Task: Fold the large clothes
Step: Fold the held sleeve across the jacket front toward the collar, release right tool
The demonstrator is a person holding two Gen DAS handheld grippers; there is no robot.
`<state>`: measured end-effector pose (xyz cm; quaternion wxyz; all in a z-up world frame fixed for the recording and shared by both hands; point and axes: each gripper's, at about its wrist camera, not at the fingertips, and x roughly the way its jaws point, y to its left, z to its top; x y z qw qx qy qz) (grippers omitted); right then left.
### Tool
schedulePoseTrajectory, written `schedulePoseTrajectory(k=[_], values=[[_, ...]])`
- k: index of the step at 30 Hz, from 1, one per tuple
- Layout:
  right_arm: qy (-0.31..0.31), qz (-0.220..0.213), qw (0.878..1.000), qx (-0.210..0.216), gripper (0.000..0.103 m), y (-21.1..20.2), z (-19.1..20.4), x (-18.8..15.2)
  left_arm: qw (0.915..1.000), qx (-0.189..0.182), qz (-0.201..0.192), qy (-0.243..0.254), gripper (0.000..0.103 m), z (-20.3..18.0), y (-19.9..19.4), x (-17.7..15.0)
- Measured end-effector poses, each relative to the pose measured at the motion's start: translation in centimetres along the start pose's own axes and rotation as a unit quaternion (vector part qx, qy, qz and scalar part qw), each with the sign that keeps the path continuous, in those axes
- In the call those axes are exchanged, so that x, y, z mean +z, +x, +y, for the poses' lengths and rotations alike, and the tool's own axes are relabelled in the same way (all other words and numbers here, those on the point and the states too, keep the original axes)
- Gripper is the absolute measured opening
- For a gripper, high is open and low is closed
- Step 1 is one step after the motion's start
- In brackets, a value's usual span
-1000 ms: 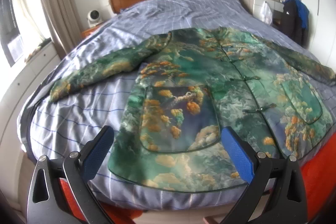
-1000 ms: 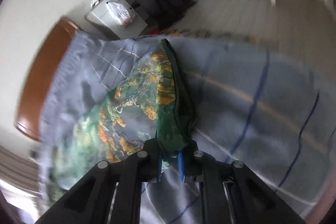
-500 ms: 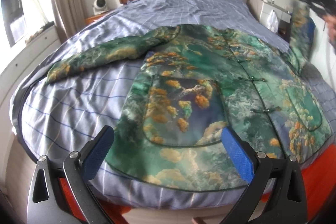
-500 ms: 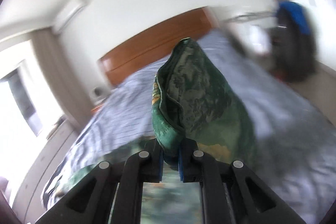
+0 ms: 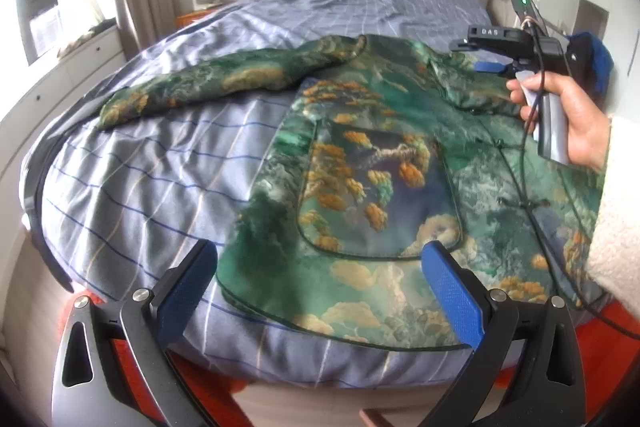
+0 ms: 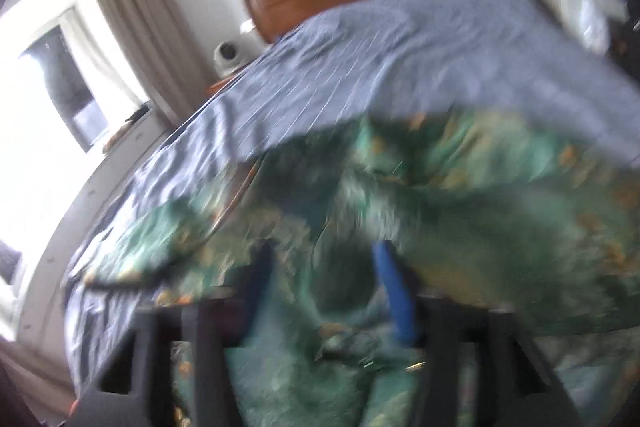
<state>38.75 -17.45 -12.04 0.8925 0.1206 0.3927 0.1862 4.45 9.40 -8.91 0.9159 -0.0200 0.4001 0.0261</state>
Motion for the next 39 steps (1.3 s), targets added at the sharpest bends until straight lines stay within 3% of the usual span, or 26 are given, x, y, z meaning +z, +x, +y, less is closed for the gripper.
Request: schedulePoseTrajectory(k=[4, 7, 10, 11, 15, 18, 25, 32, 39], values=[[0.018, 0.017, 0.997, 0.078, 0.067, -1.0, -1.7, -0.6, 1.0000, 0.000, -0.001, 0.005, 0.102, -0.4, 0.2, 0.1], [0.021, 0.005, 0.995, 0.097, 0.070, -3.0, -2.7, -0.6, 1.0000, -0.001, -0.006, 0.005, 0.102, -0.4, 0.1, 0.0], [0.027, -0.006, 0.998, 0.057, 0.075, -5.3, -4.8, -0.3, 1.0000, -0.001, -0.001, 0.005, 0.102, -0.4, 0.5, -0.1], [0.028, -0.006, 0.999, 0.025, 0.076, -5.5, -5.8, -0.2, 1.0000, -0.001, 0.002, 0.005, 0.102, -0.4, 0.6, -0.2], [0.048, 0.023, 0.998, -0.045, 0.076, -5.7, -8.0, -1.4, 0.9999, 0.004, 0.000, 0.011, 0.102, -0.7, 0.5, -0.3], [0.050, 0.019, 0.998, -0.038, 0.076, -6.6, -6.9, -3.3, 0.9998, 0.011, -0.006, 0.017, 0.102, -0.9, 0.1, -0.3], [-0.068, -0.002, 0.997, -0.023, 0.077, -13.9, 0.1, -10.6, 0.9995, 0.016, -0.005, 0.027, 0.102, -2.0, 0.2, -0.1], [-0.109, -0.009, 0.991, -0.071, 0.079, -19.4, 1.8, -20.2, 0.9983, 0.011, -0.010, 0.056, 0.102, -3.6, 0.1, -0.5], [-0.101, -0.082, 0.984, -0.123, 0.080, -22.9, 1.9, -25.7, 0.9981, 0.008, -0.004, 0.061, 0.102, -4.2, 0.2, -0.9]])
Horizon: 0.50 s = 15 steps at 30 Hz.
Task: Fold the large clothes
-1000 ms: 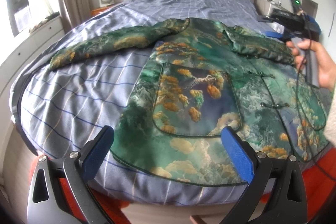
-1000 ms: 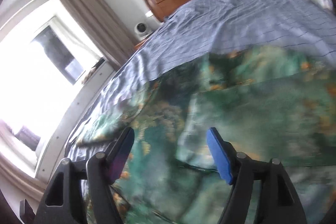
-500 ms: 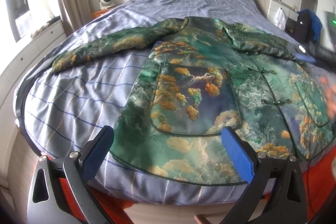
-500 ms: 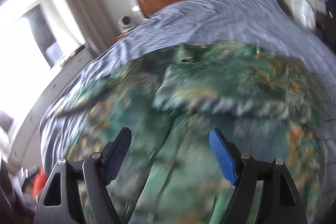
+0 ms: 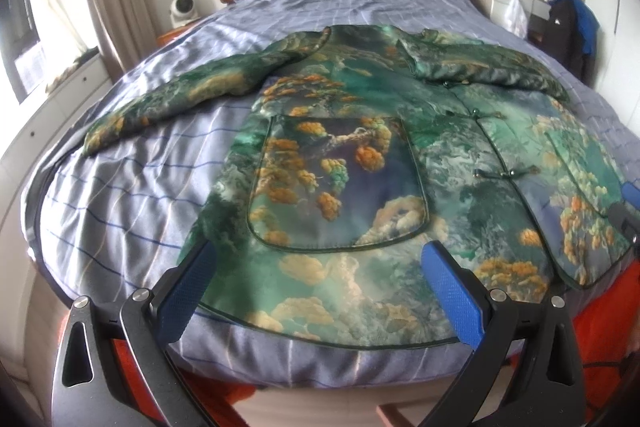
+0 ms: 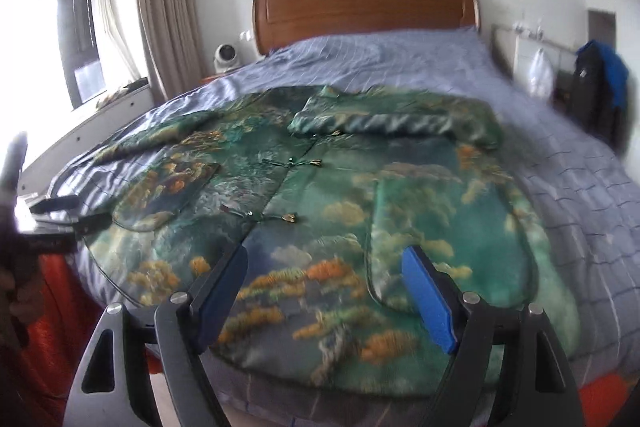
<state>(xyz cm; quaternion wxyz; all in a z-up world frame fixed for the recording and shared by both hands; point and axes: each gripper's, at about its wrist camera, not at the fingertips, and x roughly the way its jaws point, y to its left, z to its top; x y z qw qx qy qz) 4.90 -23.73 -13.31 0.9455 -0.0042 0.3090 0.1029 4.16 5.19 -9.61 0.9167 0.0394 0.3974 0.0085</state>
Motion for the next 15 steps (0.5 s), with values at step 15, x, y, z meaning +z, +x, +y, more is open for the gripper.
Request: schedulePoseTrajectory(k=[15], values=[[-0.064, -0.011, 0.998, -0.003, 0.080, 0.7, 2.8, -0.7, 0.9997, -0.001, 0.002, -0.023, 0.102, 1.1, 0.1, -0.2]])
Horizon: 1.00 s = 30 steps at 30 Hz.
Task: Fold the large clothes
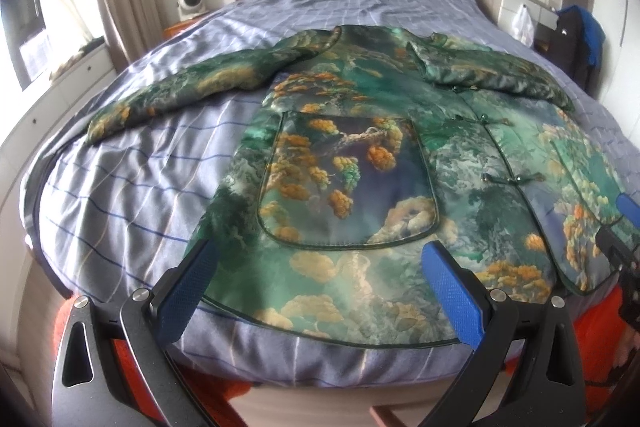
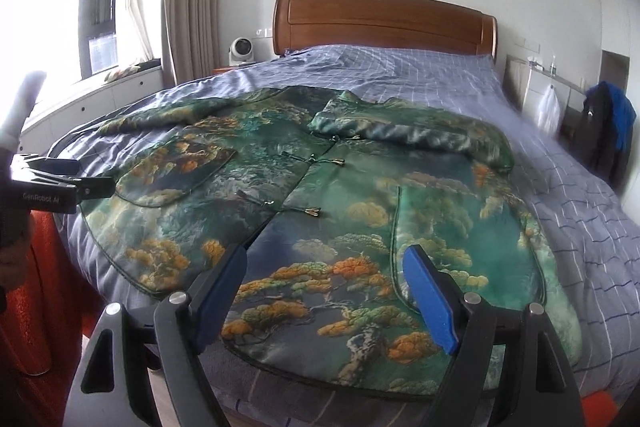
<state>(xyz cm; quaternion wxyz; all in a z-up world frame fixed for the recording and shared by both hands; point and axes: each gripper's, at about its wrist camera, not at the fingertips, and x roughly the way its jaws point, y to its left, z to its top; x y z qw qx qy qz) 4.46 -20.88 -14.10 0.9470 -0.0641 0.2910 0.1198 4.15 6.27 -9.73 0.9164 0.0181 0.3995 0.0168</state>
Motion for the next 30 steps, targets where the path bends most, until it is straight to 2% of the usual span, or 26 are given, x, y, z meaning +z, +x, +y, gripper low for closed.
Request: schedulePoseTrajectory(k=[30], values=[[-0.016, -0.002, 1.000, -0.004, 0.080, 0.02, 0.96, -0.17, 1.0000, 0.001, -0.001, -0.003, 0.102, 0.15, -0.09, -0.08]])
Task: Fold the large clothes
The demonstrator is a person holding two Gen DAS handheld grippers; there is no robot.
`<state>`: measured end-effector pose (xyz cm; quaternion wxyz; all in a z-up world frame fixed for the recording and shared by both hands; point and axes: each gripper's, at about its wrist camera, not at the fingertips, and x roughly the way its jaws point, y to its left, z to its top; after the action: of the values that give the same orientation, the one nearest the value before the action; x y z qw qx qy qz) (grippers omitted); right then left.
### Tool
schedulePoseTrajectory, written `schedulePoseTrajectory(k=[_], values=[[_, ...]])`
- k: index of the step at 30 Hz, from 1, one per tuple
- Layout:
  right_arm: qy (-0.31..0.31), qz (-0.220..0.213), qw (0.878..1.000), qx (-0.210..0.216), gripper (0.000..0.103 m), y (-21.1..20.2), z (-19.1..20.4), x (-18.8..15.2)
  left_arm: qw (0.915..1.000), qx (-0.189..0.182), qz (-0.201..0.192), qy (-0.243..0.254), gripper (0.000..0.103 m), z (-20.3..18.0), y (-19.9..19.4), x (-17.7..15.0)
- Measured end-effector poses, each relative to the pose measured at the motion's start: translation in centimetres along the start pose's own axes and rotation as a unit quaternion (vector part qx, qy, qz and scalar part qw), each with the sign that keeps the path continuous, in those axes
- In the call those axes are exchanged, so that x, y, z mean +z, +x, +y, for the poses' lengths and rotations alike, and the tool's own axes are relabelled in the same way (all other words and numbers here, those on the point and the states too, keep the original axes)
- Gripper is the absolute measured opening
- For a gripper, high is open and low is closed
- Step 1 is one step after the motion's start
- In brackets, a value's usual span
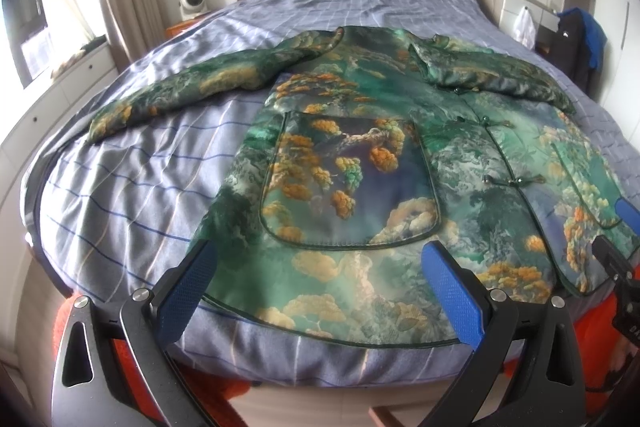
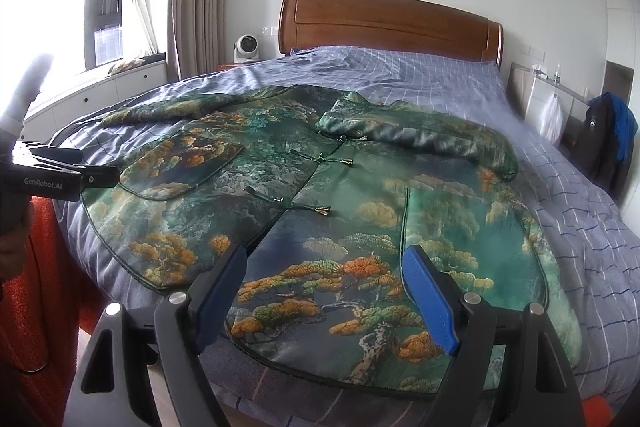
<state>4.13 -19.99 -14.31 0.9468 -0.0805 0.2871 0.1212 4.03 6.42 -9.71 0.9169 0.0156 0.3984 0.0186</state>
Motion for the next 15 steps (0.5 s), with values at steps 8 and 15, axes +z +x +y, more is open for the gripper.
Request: schedulePoseTrajectory(k=[8, 15], values=[[-0.001, 0.000, 1.000, 0.001, 0.080, 0.02, 0.10, -0.01, 1.0000, 0.001, 0.000, 0.001, 0.102, 0.00, 0.02, -0.01], [-0.003, 0.003, 1.000, 0.002, 0.080, 0.06, 0.30, -0.13, 1.0000, 0.001, 0.000, 0.000, 0.102, 0.01, 0.03, -0.03]])
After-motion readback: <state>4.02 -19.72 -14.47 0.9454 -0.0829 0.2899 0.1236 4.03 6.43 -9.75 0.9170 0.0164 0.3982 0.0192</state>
